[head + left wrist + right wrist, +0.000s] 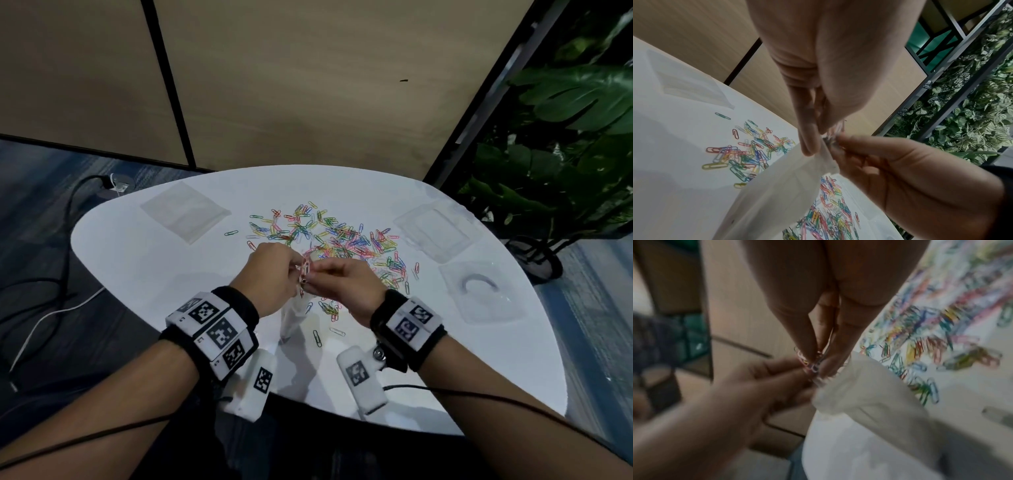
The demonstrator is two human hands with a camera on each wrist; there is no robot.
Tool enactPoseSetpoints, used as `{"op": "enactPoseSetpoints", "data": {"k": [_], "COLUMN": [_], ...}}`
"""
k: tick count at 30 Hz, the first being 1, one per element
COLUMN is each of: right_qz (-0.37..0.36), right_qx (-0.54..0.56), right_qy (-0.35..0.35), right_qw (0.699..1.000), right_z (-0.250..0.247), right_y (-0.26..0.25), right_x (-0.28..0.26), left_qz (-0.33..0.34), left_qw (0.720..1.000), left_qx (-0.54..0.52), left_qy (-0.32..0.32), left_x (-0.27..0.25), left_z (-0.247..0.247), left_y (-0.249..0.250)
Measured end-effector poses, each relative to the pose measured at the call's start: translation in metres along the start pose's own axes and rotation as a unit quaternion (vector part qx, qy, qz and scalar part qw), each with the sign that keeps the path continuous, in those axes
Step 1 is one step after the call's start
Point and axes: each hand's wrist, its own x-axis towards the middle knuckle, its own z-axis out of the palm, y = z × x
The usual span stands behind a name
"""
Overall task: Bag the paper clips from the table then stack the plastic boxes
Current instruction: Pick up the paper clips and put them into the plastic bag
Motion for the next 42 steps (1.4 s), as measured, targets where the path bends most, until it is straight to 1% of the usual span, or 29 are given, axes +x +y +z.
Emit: {"op": "enactPoseSetpoints", "data": {"k": [1, 3, 5, 6, 7, 9, 10, 11, 12, 14, 15, 16, 17, 18, 20, 21, 22, 23, 24, 27, 29, 31, 33, 37, 38, 41, 42], "right_qz": [-0.022, -0.054, -0.082, -0.106, -0.130, -0.146, -0.145, -0.145, -0.148, -0.143, -0.132, -0.114, -0.087, -0.041, 0.101, 0.171, 0.219, 0.240, 0.236, 0.145, 0.100, 0.080, 0.066, 0.053, 0.042, -0.021, -0.026], "right_qx": [-0.081, -0.234, -0.324, -0.370, -0.419, -0.502, -0.519, -0.514, -0.483, -0.372, -0.336, -0.332, -0.366, -0.426, -0.544, -0.583, -0.611, -0.626, -0.626, -0.586, -0.577, -0.568, -0.583, -0.656, -0.668, -0.692, -0.701], "right_qy": [0.015, 0.054, 0.086, 0.088, 0.077, 0.029, 0.008, -0.007, -0.012, 0.015, 0.040, 0.065, 0.086, 0.100, 0.099, 0.091, 0.081, 0.074, 0.079, 0.111, 0.122, 0.134, 0.140, 0.104, 0.099, 0.095, 0.090], "right_qw": [0.996, 0.969, 0.938, 0.919, 0.896, 0.852, 0.842, 0.846, 0.863, 0.917, 0.932, 0.934, 0.922, 0.898, 0.827, 0.789, 0.757, 0.738, 0.739, 0.790, 0.802, 0.808, 0.798, 0.745, 0.736, 0.716, 0.707], "right_z": [0.003, 0.006, 0.011, 0.012, 0.012, 0.012, 0.012, 0.009, 0.007, -0.005, -0.016, -0.030, -0.045, -0.062, -0.091, -0.100, -0.106, -0.108, -0.106, -0.087, -0.071, -0.060, -0.056, -0.057, -0.056, -0.055, -0.055], "right_y": [0.003, 0.008, 0.008, 0.009, 0.009, 0.006, 0.004, 0.001, -0.005, -0.014, -0.017, -0.018, -0.016, -0.011, 0.007, 0.020, 0.032, 0.045, 0.055, 0.071, 0.075, 0.075, 0.071, 0.069, 0.070, 0.071, 0.070], "right_x": [0.001, 0.001, 0.000, 0.001, 0.001, 0.000, -0.001, -0.001, -0.003, -0.004, -0.004, -0.003, -0.002, -0.002, -0.005, -0.008, -0.011, -0.011, -0.012, -0.001, 0.012, 0.026, 0.039, 0.057, 0.059, 0.063, 0.063], "left_qz": [0.000, -0.004, -0.001, 0.003, 0.005, 0.004, 0.001, -0.001, -0.001, -0.009, -0.014, -0.015, -0.015, -0.014, -0.017, -0.017, -0.018, -0.018, -0.018, -0.013, -0.012, -0.013, -0.016, -0.009, -0.009, -0.009, -0.009], "left_qw": [1.000, 1.000, 1.000, 1.000, 1.000, 1.000, 1.000, 1.000, 1.000, 1.000, 1.000, 1.000, 1.000, 1.000, 1.000, 1.000, 1.000, 1.000, 1.000, 1.000, 1.000, 0.999, 0.999, 0.999, 1.000, 1.000, 1.000], "left_qx": [-0.001, -0.006, -0.005, -0.003, -0.004, -0.015, -0.019, -0.020, -0.018, -0.018, -0.017, -0.015, -0.013, -0.010, -0.003, 0.002, 0.006, 0.011, 0.014, 0.020, 0.024, 0.026, 0.026, 0.030, 0.028, 0.029, 0.028], "left_qy": [0.001, 0.001, 0.003, 0.001, -0.002, -0.010, -0.013, -0.014, -0.012, -0.006, -0.004, -0.005, -0.007, -0.011, -0.015, -0.016, -0.017, -0.017, -0.016, -0.014, -0.015, -0.014, -0.012, -0.004, -0.004, -0.004, -0.006], "left_x": [0.000, -0.002, -0.004, -0.005, -0.006, -0.005, -0.005, -0.005, -0.004, -0.004, -0.004, -0.003, -0.003, -0.003, -0.003, -0.003, -0.003, -0.003, -0.004, -0.004, -0.004, -0.002, -0.001, -0.001, -0.001, 0.000, -0.001], "left_z": [0.000, -0.001, 0.000, 0.000, 0.000, 0.000, -0.001, -0.001, -0.002, -0.003, -0.003, -0.004, -0.004, -0.004, -0.004, -0.004, -0.004, -0.004, -0.004, -0.004, -0.005, -0.007, -0.011, -0.018, -0.018, -0.017, -0.017], "left_y": [0.001, 0.003, 0.006, 0.007, 0.007, 0.005, 0.004, 0.003, 0.003, 0.001, 0.000, -0.001, -0.002, -0.003, -0.003, -0.003, -0.002, 0.000, 0.001, 0.002, -0.002, -0.007, -0.011, -0.016, -0.017, -0.017, -0.016]}}
